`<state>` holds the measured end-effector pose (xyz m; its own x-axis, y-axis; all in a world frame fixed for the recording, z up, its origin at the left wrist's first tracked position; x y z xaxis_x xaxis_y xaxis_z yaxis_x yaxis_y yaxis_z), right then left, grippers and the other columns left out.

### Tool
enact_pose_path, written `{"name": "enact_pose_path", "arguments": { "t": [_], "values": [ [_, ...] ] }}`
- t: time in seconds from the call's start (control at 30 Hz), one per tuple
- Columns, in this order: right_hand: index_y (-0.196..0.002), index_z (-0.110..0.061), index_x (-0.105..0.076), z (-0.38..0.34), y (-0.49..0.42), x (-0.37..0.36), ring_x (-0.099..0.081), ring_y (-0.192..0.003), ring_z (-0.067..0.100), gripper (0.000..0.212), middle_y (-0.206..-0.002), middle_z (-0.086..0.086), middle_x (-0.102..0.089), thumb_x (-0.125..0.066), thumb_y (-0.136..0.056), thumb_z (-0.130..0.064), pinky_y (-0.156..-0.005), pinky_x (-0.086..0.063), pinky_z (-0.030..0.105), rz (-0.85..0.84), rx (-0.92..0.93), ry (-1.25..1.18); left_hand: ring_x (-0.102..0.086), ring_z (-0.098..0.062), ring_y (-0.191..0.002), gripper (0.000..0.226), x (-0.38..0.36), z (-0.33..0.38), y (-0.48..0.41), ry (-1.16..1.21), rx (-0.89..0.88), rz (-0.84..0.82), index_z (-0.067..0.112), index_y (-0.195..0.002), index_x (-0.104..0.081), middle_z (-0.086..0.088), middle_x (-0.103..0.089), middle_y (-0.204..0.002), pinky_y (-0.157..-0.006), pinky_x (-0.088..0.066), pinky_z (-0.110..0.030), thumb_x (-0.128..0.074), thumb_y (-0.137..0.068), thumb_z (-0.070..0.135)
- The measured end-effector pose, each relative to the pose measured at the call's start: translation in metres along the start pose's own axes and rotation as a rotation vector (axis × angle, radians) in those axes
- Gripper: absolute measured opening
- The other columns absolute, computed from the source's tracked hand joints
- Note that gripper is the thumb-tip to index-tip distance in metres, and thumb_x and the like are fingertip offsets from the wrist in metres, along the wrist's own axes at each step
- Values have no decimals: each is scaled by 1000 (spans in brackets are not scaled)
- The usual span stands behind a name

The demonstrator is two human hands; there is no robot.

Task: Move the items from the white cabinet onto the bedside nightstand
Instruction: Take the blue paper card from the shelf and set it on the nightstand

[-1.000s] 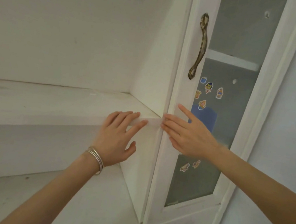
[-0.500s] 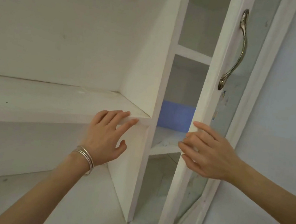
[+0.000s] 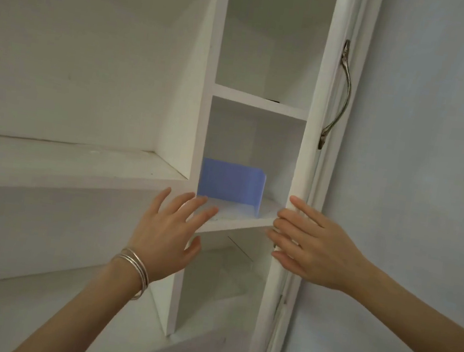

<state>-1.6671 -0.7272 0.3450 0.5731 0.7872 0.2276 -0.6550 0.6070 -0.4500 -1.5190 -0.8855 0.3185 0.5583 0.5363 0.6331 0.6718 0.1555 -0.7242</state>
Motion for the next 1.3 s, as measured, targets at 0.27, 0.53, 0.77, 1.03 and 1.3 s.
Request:
{"name": "enact_pose_path", "arguments": {
  "t": [0.27, 0.53, 0.77, 1.03, 1.3],
  "values": [
    [-91, -3, -69, 39, 100, 51, -58, -96, 28, 25, -90, 11, -65, -53, -93, -22, -104, -38, 43, 38, -120, -98, -57, -28, -110, 52, 29, 107, 15, 19, 32, -1, 23, -121, -58, -4, -62, -120, -98, -36, -50, -40, -73, 36],
    [-116, -10, -64, 65, 153, 48, -59, -100, 28, 44, -107, 12, -65, -38, -91, -37, -104, -32, 42, -233, -258, -229, -57, -26, -111, 51, 44, 177, 8, 53, 160, -35, 29, -122, -50, -1, -63, -118, -95, -40, -48, -42, -73, 39],
    [-123, -16, -60, 86, 207, 36, -59, -101, 29, 62, -110, 11, -64, -14, -98, -48, -101, -32, 45, -443, -431, -400, -58, -27, -109, 52, 56, 176, 17, -58, 201, -77, 25, -119, -60, -4, -63, -117, -95, -39, -48, -40, -74, 42],
    [-132, -24, -50, 70, 205, 25, -54, -110, 28, 53, -121, 7, -59, -27, -91, -48, -93, -44, 46, -463, -529, -593, -58, -30, -110, 55, 48, 151, 23, -56, 283, -158, 23, -121, -61, -5, -62, -120, -93, -42, -53, -38, -76, 43],
    [-126, -21, -54, 41, 138, -12, -53, -110, 22, 50, -120, 3, -58, -32, -87, -44, -80, -49, 37, -374, -450, -643, -58, -30, -110, 54, 18, 106, 9, -38, 242, -173, 24, -124, -58, -4, -62, -120, -93, -44, -53, -39, -76, 42]
  ]
}}
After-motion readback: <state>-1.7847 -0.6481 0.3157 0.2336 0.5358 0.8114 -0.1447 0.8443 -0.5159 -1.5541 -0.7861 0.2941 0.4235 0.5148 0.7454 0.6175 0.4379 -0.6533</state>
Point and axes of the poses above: each hand's wrist, its own y-axis away from the middle knuckle, its own x-axis out of the back of the hand, z = x × y, the point moved 5 cm from there along -y, towards the middle knuckle
